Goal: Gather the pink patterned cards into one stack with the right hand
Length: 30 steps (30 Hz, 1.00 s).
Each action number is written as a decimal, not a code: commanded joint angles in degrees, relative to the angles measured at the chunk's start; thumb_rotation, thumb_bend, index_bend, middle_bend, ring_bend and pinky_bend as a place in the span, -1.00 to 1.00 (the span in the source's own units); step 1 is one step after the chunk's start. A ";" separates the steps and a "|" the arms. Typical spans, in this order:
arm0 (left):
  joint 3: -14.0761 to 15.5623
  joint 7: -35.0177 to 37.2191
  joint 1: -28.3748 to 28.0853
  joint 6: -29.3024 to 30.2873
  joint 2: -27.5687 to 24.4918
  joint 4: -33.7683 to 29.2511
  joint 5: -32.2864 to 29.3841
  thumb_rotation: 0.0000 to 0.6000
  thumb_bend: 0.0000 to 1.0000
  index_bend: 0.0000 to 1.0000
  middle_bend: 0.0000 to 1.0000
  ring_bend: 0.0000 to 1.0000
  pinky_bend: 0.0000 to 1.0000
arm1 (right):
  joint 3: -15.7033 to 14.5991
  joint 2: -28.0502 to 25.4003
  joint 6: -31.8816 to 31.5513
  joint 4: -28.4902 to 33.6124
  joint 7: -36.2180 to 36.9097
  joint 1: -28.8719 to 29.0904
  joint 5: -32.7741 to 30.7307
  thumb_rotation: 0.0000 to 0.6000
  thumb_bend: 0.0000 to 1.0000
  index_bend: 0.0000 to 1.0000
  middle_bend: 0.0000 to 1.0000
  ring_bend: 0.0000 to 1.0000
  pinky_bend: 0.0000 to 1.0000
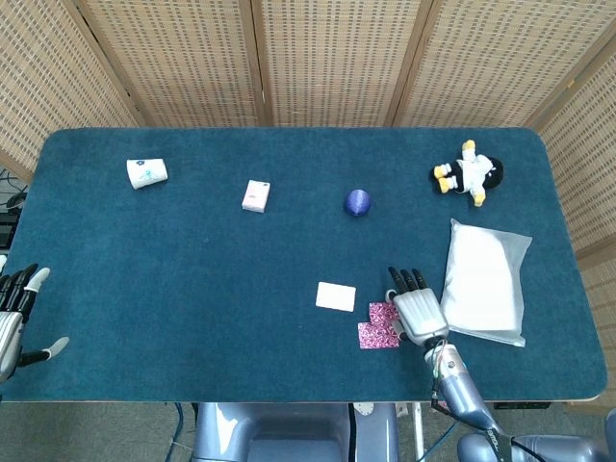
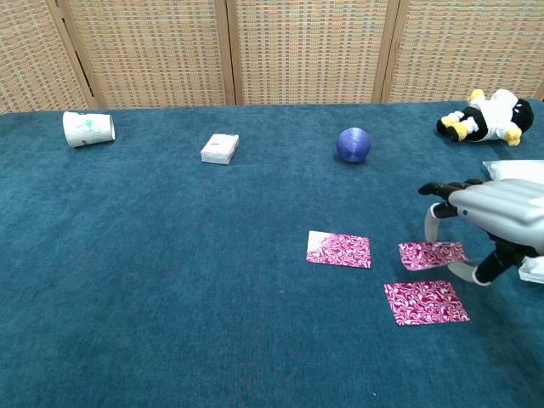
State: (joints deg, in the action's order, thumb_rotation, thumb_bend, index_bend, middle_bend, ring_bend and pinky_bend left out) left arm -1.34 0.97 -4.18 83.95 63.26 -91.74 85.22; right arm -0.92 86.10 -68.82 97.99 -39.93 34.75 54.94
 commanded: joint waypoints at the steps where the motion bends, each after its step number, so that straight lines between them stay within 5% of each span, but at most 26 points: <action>1: 0.02 0.10 -0.01 0.01 0.00 0.05 0.07 1.00 -1.00 -1.00 -1.00 -1.00 -1.00 | -1.09 0.90 -1.31 0.84 -1.34 -1.15 1.10 1.00 -0.09 -0.03 -1.00 -1.00 -0.93; 13: 0.07 0.26 -0.02 -0.02 -0.09 0.03 0.16 1.00 -1.00 -1.00 -1.00 -1.00 -1.00 | -3.50 2.00 -3.27 1.00 -2.98 -4.05 5.36 1.00 -0.09 -0.03 -1.00 -1.00 -0.93; 30: 0.13 0.81 -0.03 0.08 -0.08 0.21 0.41 1.00 -1.00 -1.00 -1.00 -1.00 -1.00 | -0.44 5.62 -2.93 -0.53 -5.75 -5.45 1.90 1.00 -0.10 -0.03 -1.00 -1.00 -0.93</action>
State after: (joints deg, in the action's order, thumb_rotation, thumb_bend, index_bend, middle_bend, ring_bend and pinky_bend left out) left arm -1.22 1.77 -4.21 84.02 63.18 -91.54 85.63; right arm -1.48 91.58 -71.67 97.54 -45.53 29.37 57.00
